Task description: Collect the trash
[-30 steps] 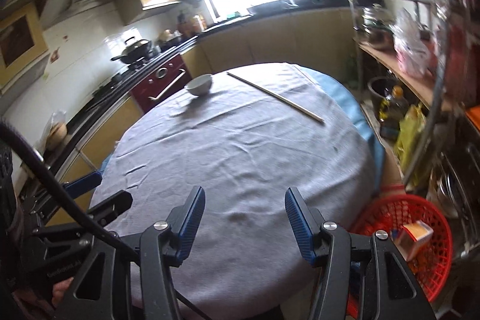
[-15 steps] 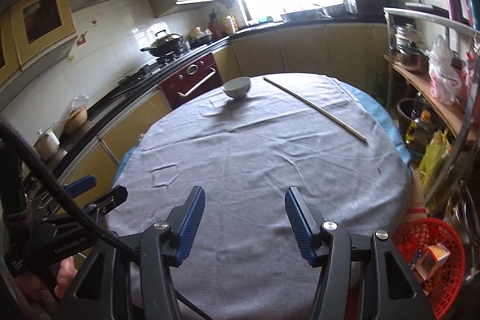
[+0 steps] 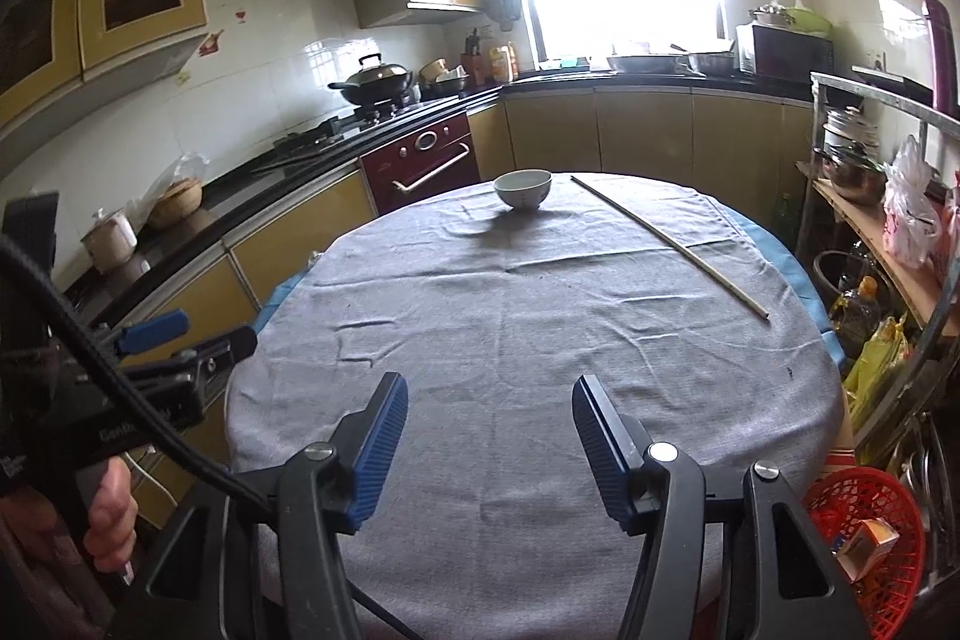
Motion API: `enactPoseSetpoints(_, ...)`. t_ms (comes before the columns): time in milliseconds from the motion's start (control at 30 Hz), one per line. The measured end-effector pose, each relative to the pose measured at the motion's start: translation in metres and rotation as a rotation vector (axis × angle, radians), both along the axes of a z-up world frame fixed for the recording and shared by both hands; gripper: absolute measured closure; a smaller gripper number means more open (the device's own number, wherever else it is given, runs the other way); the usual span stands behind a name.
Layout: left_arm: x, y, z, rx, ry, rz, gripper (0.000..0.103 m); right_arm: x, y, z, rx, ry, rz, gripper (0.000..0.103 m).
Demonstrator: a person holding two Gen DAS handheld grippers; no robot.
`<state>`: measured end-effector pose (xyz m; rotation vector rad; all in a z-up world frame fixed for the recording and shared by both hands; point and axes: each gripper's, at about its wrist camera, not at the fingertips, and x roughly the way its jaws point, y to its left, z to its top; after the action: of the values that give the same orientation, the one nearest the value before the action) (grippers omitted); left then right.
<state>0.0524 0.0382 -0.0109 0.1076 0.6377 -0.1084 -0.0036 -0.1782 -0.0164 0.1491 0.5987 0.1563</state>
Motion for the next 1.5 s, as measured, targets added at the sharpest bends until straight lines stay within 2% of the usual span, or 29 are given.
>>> enactPoseSetpoints(333,-0.018,0.011,0.006,0.017,-0.027,0.023,0.021,-0.009,0.024,-0.007,-0.016,0.005,0.011,0.042)
enactPoseSetpoints(667,-0.043,0.014,0.014,0.022,-0.054,0.037,0.021,-0.032,0.034,-0.002,-0.017,-0.026,0.029,0.042)
enactPoseSetpoints(967,-0.056,0.008,0.024,0.036,-0.084,0.036,0.021,-0.051,0.023,0.008,0.000,-0.069,0.011,0.040)
enactPoseSetpoints(1500,-0.060,0.002,0.027,0.055,-0.087,0.034,0.021,-0.053,0.008,0.009,0.041,-0.062,-0.027,0.040)
